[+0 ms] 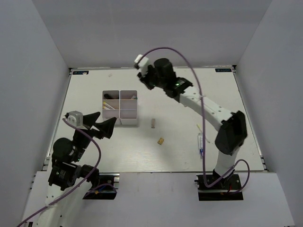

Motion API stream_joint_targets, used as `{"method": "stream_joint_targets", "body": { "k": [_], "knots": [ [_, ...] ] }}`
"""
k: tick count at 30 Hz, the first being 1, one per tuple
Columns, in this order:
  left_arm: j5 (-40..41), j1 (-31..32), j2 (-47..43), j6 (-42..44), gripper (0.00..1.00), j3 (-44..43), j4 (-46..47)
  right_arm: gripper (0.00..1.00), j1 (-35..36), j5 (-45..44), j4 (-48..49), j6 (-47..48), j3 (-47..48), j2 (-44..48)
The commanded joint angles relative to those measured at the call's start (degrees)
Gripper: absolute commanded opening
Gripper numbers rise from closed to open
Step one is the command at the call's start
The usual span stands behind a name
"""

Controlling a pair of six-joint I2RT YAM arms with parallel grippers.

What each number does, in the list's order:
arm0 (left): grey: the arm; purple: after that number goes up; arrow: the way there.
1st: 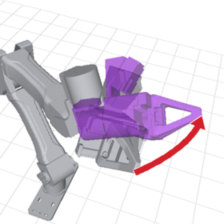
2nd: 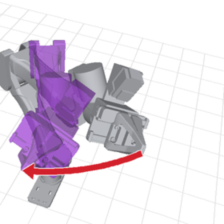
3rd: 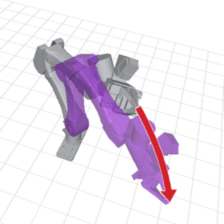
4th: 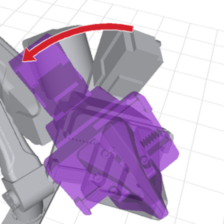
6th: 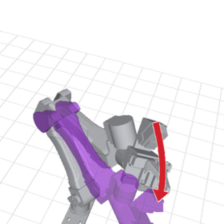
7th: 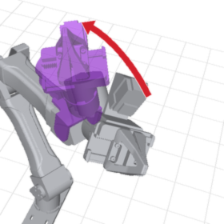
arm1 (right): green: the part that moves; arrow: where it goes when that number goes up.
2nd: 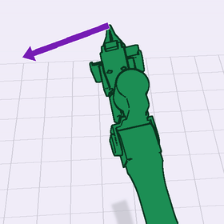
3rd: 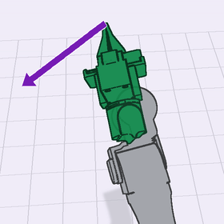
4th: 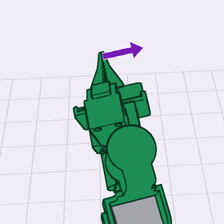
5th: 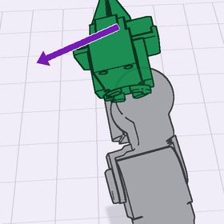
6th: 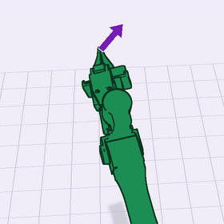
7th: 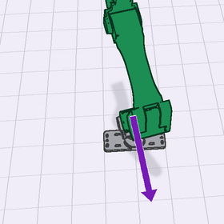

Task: Sort the stationery into containers
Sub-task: Place the pen in the storage box, then pick up the pen from the center of the board.

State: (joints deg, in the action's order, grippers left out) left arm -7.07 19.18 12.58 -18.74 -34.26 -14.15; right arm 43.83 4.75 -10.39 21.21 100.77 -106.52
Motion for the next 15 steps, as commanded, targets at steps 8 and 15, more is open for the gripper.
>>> {"method": "stream_joint_targets", "body": {
  "k": [8,15],
  "knots": [
    [-5.9,-0.5,18.9,-3.2,1.00,-3.7,-7.6,0.50,-20.5,-9.6,-24.6,-2.2,-19.5,18.9],
    [-6.6,-0.5,13.4,-3.2,1.00,-2.6,-6.2,0.55,-25.8,-9.0,-29.1,0.6,-28.1,15.8]
  ]
}}
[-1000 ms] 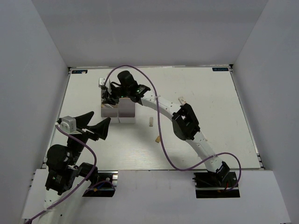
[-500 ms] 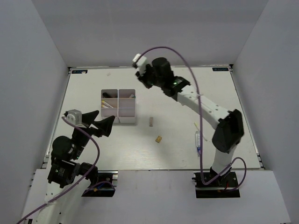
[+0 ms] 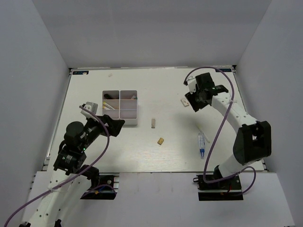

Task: Sort the stationery into containers
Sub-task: Pick up the pen from the center of the board.

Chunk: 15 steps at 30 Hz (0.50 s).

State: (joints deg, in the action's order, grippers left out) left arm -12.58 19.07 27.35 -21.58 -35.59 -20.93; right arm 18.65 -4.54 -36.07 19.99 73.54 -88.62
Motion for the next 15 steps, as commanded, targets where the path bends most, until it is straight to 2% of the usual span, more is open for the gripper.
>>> {"method": "stream_joint_targets", "body": {
  "k": [1,7,15],
  "knots": [
    [-1.1,-0.3,-1.9,-0.4,1.00,-1.2,0.5,0.55,-0.8,0.2,-3.8,1.9,-0.2,-3.7],
    [-1.7,-0.3,-1.9,0.1,1.00,-1.2,0.5,0.55,-2.0,1.5,-9.8,2.9,2.6,-9.7],
    [-2.8,-0.3,-1.9,0.1,1.00,-1.2,1.1,0.55,-3.0,2.7,-10.3,3.0,-1.9,-11.1]
  ]
}}
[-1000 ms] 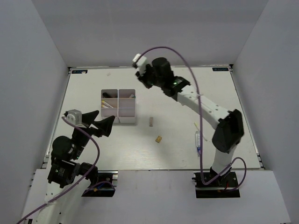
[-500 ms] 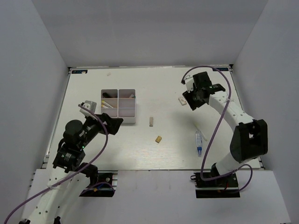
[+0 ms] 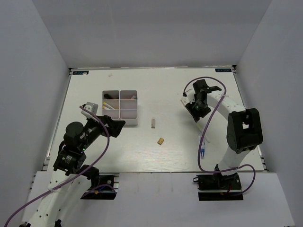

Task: Sort the stationery into containers
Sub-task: Pick up the pen from the center of the board.

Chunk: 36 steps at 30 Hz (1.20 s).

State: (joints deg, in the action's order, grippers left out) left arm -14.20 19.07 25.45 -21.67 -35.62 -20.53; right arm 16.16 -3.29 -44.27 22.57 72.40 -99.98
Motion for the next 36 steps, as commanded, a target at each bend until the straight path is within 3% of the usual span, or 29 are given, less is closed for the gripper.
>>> {"method": "stream_joint_targets", "body": {
  "k": [1,22,27,29,32,36],
  "knots": [
    [-1.7,-0.3,0.0,0.2,1.00,-1.2,0.7,0.55,-0.4,1.8,-2.3,0.4,-0.9,0.2],
    [-1.7,-0.3,-0.5,0.2,1.00,-1.2,0.7,0.52,-0.8,0.8,5.1,-0.3,-11.4,-2.3],
    [-1.7,-0.3,-0.5,0.2,1.00,-1.2,0.7,0.37,-0.4,0.7,6.7,0.1,-14.8,-3.0],
    [-1.7,-0.3,-0.5,0.2,1.00,-1.2,0.7,0.23,-0.5,1.3,7.1,0.5,-15.2,-3.5],
    [-1.7,-0.3,-0.5,0.2,1.00,-1.2,0.7,0.10,-0.4,5.4,5.6,1.9,-13.0,-4.3],
    [-1.7,-0.3,-0.5,0.8,1.00,-1.2,0.7,0.04,0.4,9.3,2.8,4.3,-5.6,-4.3]
  ]
}}
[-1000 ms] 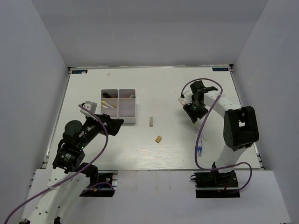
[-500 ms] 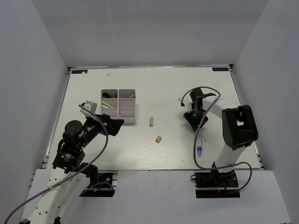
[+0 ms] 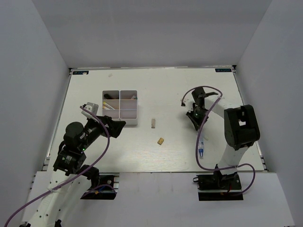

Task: Sort the stationery into containers
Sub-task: Pick up the pen from the center of the board, then place the pen in the storage box.

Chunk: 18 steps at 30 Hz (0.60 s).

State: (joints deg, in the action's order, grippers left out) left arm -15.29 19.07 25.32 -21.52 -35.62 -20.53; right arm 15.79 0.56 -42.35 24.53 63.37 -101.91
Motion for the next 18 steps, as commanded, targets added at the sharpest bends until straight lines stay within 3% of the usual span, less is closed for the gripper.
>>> {"method": "stream_joint_targets", "body": {
  "k": [1,10,15,18],
  "knots": [
    [-0.6,-0.3,-0.4,0.6,1.00,-1.2,1.2,0.04,1.3,7.9,-0.8,4.1,8.7,-2.2],
    [1.2,-0.3,-4.7,1.1,1.00,-0.7,2.2,0.01,10.7,20.1,-5.1,7.8,38.2,-5.8],
    [1.2,-0.3,-8.6,1.7,1.00,0.5,4.4,0.00,19.3,28.4,-5.6,7.7,57.1,-14.5],
    [0.0,-0.3,-11.0,2.2,1.00,1.0,5.7,0.00,24.1,29.7,-2.3,8.2,61.4,-17.7]
  ]
}}
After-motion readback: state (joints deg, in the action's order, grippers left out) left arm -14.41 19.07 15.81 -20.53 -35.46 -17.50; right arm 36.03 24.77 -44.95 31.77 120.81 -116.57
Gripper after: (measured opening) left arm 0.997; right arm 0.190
